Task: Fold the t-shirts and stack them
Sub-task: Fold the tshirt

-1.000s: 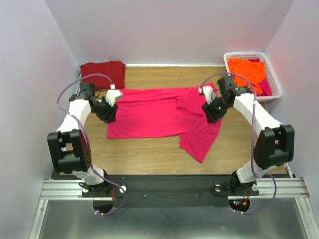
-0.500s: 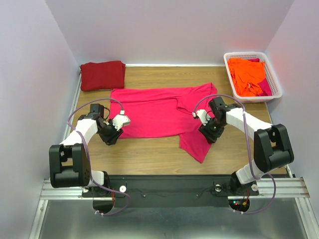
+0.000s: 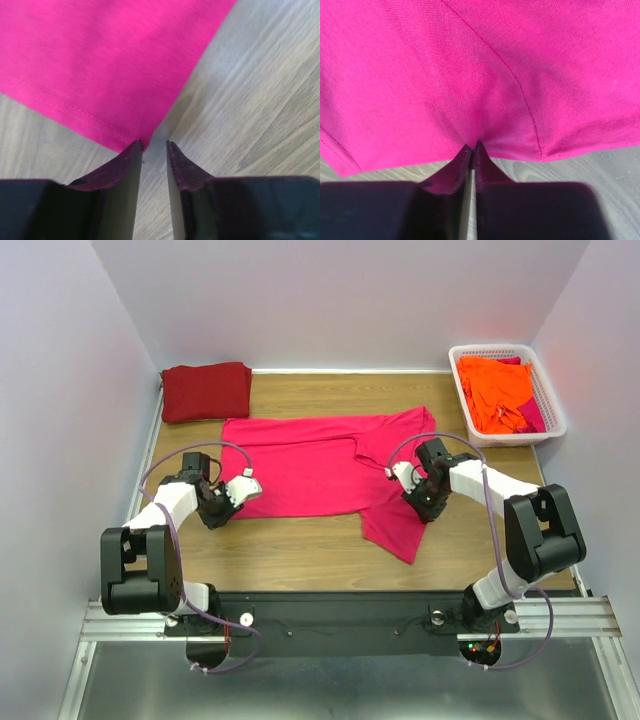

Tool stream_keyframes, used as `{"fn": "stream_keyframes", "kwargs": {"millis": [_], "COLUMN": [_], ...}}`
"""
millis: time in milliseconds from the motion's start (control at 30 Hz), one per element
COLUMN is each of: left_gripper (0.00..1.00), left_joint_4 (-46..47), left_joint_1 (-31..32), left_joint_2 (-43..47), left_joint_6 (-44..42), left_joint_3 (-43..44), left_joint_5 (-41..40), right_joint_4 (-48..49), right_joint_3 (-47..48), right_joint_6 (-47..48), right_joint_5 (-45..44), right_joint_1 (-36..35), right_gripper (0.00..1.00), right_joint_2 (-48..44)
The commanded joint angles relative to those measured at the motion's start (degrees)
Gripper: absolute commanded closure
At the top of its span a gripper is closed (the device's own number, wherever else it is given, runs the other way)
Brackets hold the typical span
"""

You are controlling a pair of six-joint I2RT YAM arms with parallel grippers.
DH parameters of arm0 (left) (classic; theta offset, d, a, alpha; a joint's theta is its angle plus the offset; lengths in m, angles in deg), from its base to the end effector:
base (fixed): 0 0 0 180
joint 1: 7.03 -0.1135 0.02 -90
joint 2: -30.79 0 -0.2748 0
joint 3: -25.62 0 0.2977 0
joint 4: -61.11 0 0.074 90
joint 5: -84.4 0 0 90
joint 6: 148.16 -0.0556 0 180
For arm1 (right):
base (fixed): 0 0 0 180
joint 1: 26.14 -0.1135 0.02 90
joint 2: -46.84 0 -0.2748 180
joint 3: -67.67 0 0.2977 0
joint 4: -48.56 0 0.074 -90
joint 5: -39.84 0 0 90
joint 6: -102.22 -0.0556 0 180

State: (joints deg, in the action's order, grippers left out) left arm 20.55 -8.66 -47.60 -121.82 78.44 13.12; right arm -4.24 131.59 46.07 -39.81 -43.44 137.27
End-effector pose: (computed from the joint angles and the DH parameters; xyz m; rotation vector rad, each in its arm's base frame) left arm 0.2849 -0.0097 0.1384 1.4271 2.1967 -0.0649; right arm 0.2952 0.1024 0.1290 -1.2843 2.6261 0.2226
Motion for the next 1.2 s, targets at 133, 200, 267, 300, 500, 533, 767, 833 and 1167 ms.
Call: {"fn": "stream_keyframes", "kwargs": {"millis": [133,200,267,300,500,533,767,833,1167], "left_gripper": [0.85,0.92,1.0,1.0,1.0,1.0,1.0,1.0,1.0], "left_joint_4": [1.4,0.5,-1.7,-2.6,-10.8,-11.2,-15.4,-16.2,-14.4], "left_joint_1": [0.2,0.2,0.2,0.2,0.2,0.1,-2.7,-3.6,-4.5], "left_joint_2": [-2.0,-1.2,0.9,1.7,7.8,8.5,10.4,9.2,-2.2], "left_joint_6": [-2.3,-2.0,-2.0,-2.2,-3.1,-3.1,-3.6,-4.0,-0.3], "left_joint_3": [-3.5,-2.8,-1.5,-1.0,1.3,1.4,4.9,7.2,21.3], "left_joint_5": [-2.8,-2.0,-0.9,-0.1,3.0,3.2,6.1,7.2,11.5], "right_joint_4": [-0.3,-1.6,-2.8,-3.4,-8.1,-8.6,-10.4,-10.4,-10.3], "right_joint_3": [0.4,0.3,0.1,0.1,-1.4,-1.5,0.3,2.9,21.9], "right_joint_6": [-2.1,-2.3,-2.6,-2.7,-3.3,-3.3,-3.3,-2.6,2.4], "right_joint_5": [0.3,0.3,0.5,0.5,0.5,0.4,-1.4,-1.7,-1.0], "right_joint_1": [-0.5,-0.5,-0.5,-0.5,-0.5,-0.5,-0.3,0.0,4.1], "right_gripper": [0.99,0.99,0.99,0.99,1.0,1.0,0.99,0.99,0.99], "right_joint_2": [-2.4,-4.6,-7.3,-8.2,-15.4,-16.1,-19.2,-18.5,-3.9]}}
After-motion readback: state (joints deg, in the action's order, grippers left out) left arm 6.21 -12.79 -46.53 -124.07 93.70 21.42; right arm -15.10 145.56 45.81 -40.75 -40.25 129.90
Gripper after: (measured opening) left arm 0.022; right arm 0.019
